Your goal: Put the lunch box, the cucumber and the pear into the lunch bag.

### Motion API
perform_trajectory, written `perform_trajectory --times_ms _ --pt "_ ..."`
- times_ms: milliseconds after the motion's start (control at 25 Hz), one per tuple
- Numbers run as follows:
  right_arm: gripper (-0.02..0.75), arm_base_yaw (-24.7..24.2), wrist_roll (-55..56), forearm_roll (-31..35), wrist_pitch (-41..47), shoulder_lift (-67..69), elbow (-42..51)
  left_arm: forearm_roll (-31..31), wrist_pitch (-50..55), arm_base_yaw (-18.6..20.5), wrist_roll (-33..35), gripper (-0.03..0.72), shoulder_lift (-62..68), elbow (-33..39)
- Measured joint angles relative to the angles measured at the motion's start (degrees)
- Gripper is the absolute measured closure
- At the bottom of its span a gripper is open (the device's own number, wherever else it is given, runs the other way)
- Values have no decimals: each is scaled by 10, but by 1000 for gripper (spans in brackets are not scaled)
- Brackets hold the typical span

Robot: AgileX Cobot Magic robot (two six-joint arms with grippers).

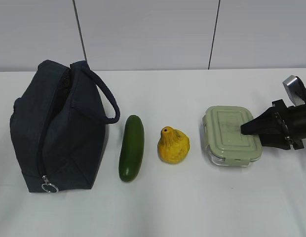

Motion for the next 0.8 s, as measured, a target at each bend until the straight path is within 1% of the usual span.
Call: perform_trajectory --times_ms 80,160,320,480,640,800 --pt "353 0 0 0 0 0 0 -40 -33 0 31 309 41 0" --pt "353 0 2 0 0 0 0 -81 -43 0 64 309 87 0" --pt "353 0 3 0 0 0 0 -130 -77 0 111 309 183 0" --pt "353 0 3 0 0 0 0 -143 -104 1 147 309 269 -15" --pt "353 0 4 0 0 0 0 -162 -104 1 181 309 346 -64" --pt "353 0 4 0 0 0 0 -168 -70 1 196 309 417 -118"
